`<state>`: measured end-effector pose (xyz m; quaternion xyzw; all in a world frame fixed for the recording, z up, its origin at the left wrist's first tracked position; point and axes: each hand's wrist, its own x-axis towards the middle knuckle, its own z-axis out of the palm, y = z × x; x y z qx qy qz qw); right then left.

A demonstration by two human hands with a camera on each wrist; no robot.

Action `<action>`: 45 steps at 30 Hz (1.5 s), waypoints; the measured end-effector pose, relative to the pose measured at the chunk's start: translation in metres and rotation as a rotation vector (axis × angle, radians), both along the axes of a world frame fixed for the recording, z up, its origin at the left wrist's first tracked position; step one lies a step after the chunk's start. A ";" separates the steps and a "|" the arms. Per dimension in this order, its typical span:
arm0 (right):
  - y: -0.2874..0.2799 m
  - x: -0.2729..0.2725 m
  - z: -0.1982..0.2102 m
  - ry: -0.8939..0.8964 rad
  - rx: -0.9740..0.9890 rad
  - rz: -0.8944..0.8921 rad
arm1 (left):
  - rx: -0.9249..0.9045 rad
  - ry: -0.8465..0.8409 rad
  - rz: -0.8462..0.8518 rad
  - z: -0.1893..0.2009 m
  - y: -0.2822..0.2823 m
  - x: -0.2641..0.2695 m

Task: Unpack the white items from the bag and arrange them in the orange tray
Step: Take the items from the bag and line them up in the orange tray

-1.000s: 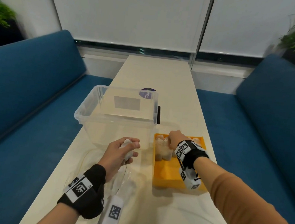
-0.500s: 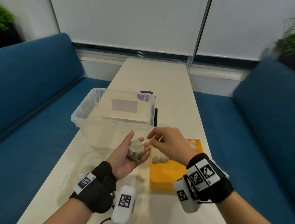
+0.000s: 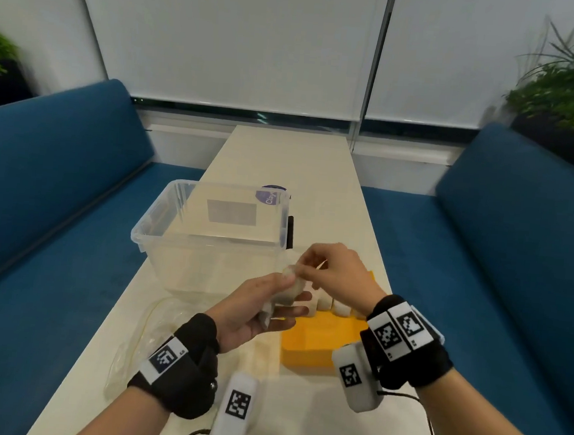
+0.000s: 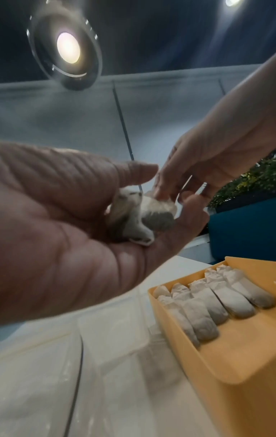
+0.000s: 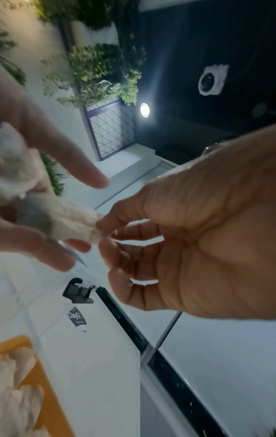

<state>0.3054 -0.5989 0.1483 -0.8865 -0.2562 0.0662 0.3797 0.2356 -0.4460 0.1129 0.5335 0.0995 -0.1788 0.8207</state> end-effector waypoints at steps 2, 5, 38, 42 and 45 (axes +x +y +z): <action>-0.007 0.003 0.008 0.036 0.086 -0.027 | 0.057 -0.069 -0.006 -0.001 0.002 -0.002; -0.013 0.005 0.019 0.024 0.097 -0.031 | 0.125 -0.132 0.029 -0.001 0.002 -0.003; -0.023 0.082 -0.086 0.176 -0.740 0.048 | 0.106 -0.021 0.286 -0.016 0.016 0.002; -0.013 0.096 -0.098 0.066 -0.690 -0.098 | 0.106 -0.005 0.302 -0.021 0.020 0.000; -0.010 0.103 -0.103 0.060 -0.698 -0.125 | 0.096 0.008 0.320 -0.025 0.022 -0.002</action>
